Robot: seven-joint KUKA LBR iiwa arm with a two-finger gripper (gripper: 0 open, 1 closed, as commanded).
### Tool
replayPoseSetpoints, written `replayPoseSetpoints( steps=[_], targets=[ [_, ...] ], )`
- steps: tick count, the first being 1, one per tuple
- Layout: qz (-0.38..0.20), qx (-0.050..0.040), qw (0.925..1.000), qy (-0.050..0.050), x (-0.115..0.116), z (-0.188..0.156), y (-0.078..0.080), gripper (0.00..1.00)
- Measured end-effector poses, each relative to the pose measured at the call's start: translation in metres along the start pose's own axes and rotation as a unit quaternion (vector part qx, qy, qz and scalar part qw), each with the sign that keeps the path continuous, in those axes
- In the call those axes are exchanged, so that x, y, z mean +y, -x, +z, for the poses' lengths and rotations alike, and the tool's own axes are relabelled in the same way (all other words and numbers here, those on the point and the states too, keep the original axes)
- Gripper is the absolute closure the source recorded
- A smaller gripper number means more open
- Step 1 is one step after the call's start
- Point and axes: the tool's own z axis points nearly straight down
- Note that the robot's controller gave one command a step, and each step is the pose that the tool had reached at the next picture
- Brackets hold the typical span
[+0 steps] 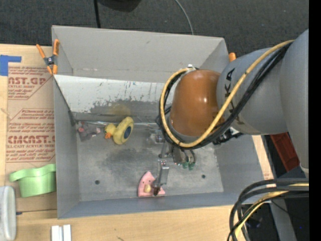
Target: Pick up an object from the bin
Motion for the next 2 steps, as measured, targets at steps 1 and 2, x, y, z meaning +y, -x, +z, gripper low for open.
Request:
replayPoseSetpoints(
  steps=[1,2],
  targets=[
    [0.0,0.0,1.0,0.0,0.0,0.0,0.0,0.0],
    [-0.032,-0.0029,0.9995,0.0,0.003,0.012,-0.003,0.0]
  ],
)
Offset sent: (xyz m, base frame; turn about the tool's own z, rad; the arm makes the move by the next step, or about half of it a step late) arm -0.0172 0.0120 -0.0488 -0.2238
